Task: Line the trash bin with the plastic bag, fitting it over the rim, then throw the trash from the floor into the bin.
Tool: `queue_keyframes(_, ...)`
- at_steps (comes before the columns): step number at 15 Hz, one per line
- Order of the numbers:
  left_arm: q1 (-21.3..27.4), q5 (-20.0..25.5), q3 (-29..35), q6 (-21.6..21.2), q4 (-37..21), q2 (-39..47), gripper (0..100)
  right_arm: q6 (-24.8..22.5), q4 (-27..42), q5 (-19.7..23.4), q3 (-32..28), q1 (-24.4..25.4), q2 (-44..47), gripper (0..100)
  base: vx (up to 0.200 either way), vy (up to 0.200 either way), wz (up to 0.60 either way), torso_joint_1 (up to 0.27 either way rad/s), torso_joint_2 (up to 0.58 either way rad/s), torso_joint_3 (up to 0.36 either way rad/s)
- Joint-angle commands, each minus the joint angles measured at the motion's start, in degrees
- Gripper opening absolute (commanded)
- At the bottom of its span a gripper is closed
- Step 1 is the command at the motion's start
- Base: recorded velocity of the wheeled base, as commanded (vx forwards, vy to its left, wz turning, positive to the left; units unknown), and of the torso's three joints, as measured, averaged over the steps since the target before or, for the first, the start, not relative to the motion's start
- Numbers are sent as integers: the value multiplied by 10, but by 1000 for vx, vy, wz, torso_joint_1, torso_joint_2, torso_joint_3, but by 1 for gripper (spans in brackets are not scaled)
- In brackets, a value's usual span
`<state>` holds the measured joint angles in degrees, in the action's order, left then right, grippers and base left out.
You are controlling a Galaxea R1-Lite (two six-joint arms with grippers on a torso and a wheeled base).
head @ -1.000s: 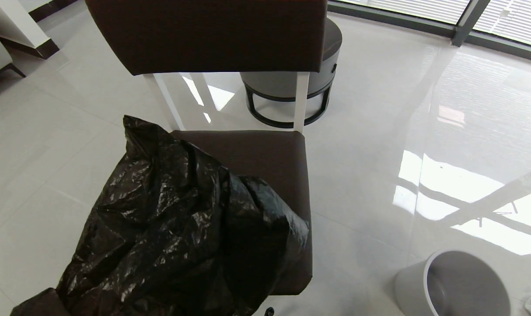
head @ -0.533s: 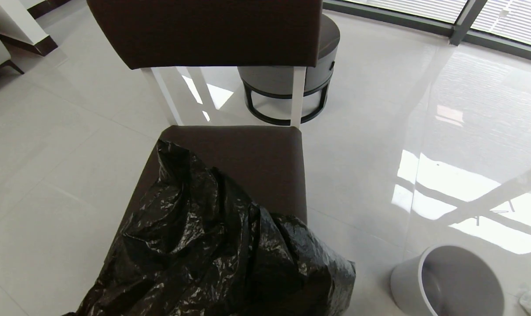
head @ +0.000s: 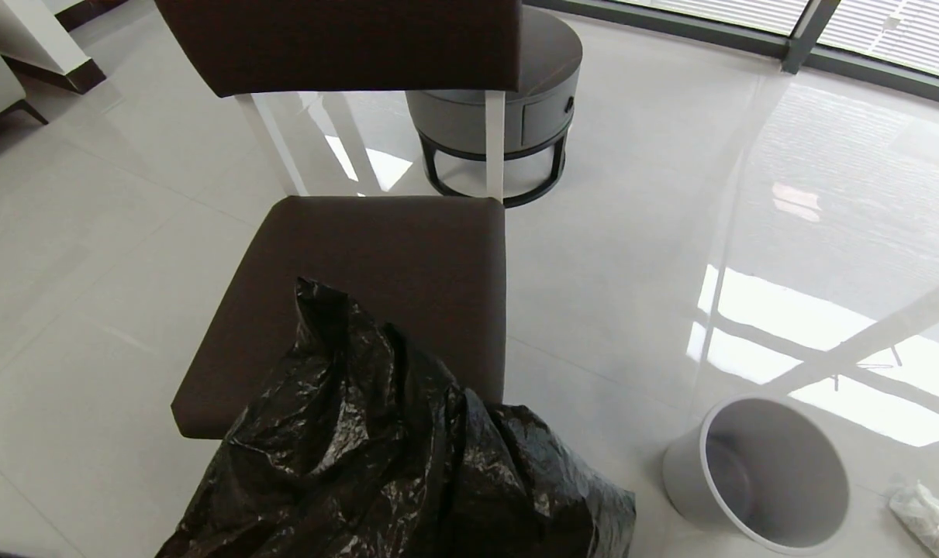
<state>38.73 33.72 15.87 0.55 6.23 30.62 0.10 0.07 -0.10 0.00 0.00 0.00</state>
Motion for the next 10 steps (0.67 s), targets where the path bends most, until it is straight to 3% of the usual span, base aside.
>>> queue_keyframes(1, 10, 0, -5, -20, 0, 37, 0, 0, 0, 0, 0, 0, 0, 0, 200, -200, 0, -12, -2, -2)
queue_keyframes(6, 24, 1, -11, -31, 2, 55, 0, 0, 0, 0, 0, -1, 0, 0, 200, -200, 0, 1, 0, 2)
queue_keyframes(8, 27, 1, -14, -31, 2, 55, 0, 0, 0, 0, 0, 0, 0, 0, 0, 0, 0, 0, 0, 0)
queue_keyframes(10, 27, 1, -14, -31, 3, 55, 0, 0, 0, 0, 0, 0, 0, 0, 0, 0, -600, 7, 5, 2)
